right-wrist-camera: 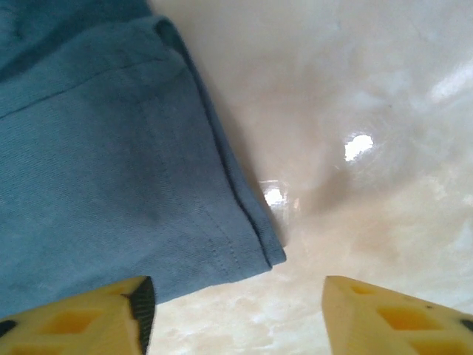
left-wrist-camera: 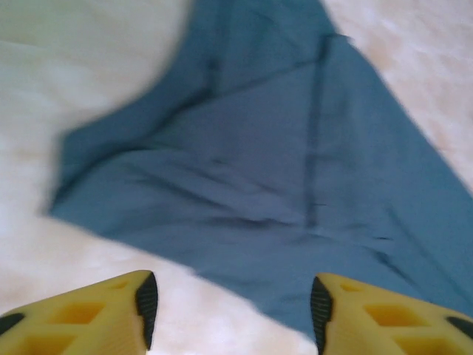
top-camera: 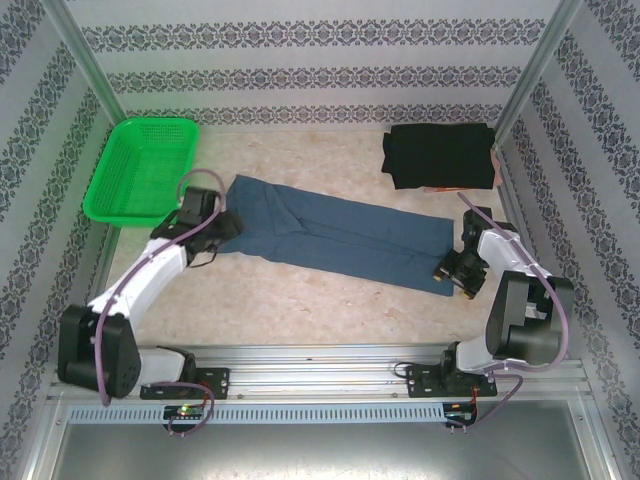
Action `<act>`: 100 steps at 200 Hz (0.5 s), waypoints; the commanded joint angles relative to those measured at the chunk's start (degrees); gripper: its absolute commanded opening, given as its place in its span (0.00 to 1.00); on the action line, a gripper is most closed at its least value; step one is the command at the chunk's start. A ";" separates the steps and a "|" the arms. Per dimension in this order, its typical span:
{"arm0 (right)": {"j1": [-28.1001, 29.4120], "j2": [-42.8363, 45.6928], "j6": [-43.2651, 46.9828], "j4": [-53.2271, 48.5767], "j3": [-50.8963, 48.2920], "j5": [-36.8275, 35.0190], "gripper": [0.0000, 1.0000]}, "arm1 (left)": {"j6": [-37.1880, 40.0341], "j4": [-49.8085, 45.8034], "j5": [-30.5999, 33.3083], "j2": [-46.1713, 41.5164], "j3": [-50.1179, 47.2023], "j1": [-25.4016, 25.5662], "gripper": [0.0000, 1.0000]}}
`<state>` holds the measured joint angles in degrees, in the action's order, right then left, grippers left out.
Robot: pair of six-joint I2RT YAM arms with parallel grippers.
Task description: Fold and stack the t-shirts
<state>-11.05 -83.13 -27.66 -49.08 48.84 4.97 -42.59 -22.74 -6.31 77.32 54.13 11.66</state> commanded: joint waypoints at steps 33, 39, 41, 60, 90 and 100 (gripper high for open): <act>9.45 13.04 5.90 7.90 3.66 17.02 0.98 | -14.28 13.99 -11.89 18.49 7.16 3.48 0.63; 10.70 13.40 6.56 7.67 4.39 17.61 0.98 | -15.46 14.41 -12.06 20.38 7.95 3.85 0.61; 10.98 13.43 6.70 7.50 4.66 17.75 0.98 | -15.74 14.35 -12.06 21.00 8.28 3.93 0.61; 12.30 13.86 6.97 7.02 6.20 19.35 0.98 | -17.08 13.18 -10.86 25.59 11.05 5.05 0.60; 13.01 13.61 5.98 8.27 6.29 21.85 0.98 | -19.57 16.50 -10.57 30.60 13.20 6.12 0.56; 13.16 13.22 6.03 8.38 6.23 21.83 0.98 | -19.84 16.86 -10.08 31.53 13.73 6.44 0.55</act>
<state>1.06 -69.49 -22.48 -41.25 54.28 23.90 -59.00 -9.89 -16.53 107.22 65.19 16.95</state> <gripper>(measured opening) 0.980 0.555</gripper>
